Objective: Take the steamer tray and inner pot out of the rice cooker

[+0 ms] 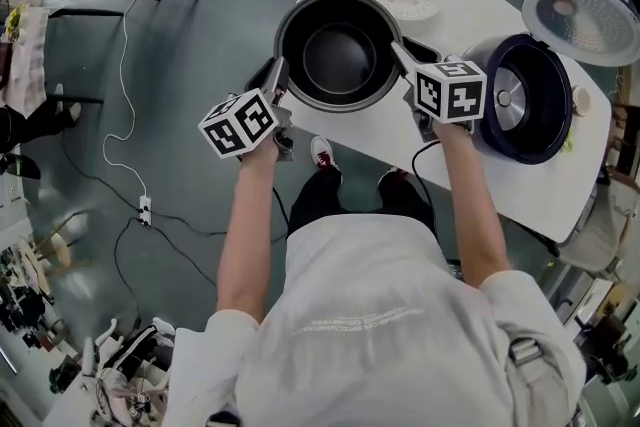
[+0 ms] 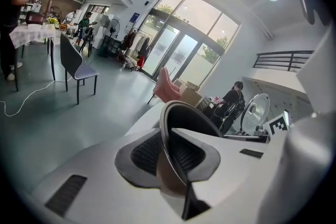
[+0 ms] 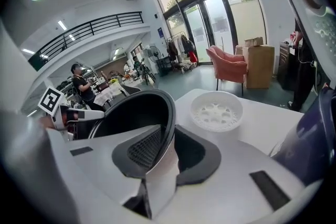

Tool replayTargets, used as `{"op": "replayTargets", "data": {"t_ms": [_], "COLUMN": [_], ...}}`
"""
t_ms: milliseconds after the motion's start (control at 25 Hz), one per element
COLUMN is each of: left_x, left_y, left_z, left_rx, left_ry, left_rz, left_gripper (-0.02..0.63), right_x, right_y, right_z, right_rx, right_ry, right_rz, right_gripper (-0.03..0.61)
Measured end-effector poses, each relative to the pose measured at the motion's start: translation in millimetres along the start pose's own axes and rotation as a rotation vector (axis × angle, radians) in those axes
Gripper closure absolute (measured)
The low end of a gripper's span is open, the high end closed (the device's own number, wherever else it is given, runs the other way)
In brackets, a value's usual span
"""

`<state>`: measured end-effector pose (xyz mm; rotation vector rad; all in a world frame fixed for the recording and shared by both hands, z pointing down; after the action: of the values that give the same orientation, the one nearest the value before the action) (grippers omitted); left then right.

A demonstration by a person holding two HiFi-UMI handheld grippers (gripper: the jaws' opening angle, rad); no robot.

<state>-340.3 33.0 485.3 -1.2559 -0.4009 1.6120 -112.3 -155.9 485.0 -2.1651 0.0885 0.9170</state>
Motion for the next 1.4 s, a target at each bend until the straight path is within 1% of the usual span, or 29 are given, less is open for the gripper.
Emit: {"op": "replayTargets", "data": {"t_ms": [320, 680, 800, 960, 1160, 1320, 1400], "left_x": [-21.2, -34.2, -35.6, -39.5, -42.9, -44.4, -45.2], "left_y": [-7.5, -4.1, -5.0, -4.6, -2.7, -2.9, -1.2], "left_z": [20.6, 29.9, 29.5, 29.9, 27.7, 24.7, 22.1], "left_rx": [0.001, -0.006, -0.009, -0.03, -0.056, -0.124, -0.147], "left_ry": [-0.036, -0.063, -0.063, -0.062, -0.065, -0.051, -0.042], "left_rz": [0.066, 0.046, 0.038, 0.042, 0.022, 0.055, 0.072], "left_gripper": [0.549, 0.549, 0.548, 0.545, 0.538, 0.524, 0.503], "right_x": [-24.0, -33.5, -34.7, -37.4, -40.7, -40.2, -38.0], "right_y": [-16.2, -11.9, -12.1, -9.5, -4.4, -0.9, 2.4], "right_z": [-8.4, -12.3, -14.5, -17.8, -22.2, -25.5, -27.1], "right_rx": [-0.057, -0.088, -0.093, -0.104, -0.116, -0.123, -0.128], "right_ry": [-0.032, -0.031, -0.032, -0.033, -0.025, -0.021, -0.017], "right_rz": [0.048, 0.023, -0.001, -0.022, -0.022, -0.014, -0.023], "right_gripper": [0.48, 0.482, 0.482, 0.482, 0.483, 0.483, 0.481]}}
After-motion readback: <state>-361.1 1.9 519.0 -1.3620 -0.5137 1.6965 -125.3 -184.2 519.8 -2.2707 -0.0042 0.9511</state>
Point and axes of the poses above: the fingertips, and each gripper's own axes: x backward along the fingers, z to its left, y out of its top, the point moved 8 cm from there along x, backward along the fingers, and after that the axes turned 10 degrees about -x, right-handed, at the moved point
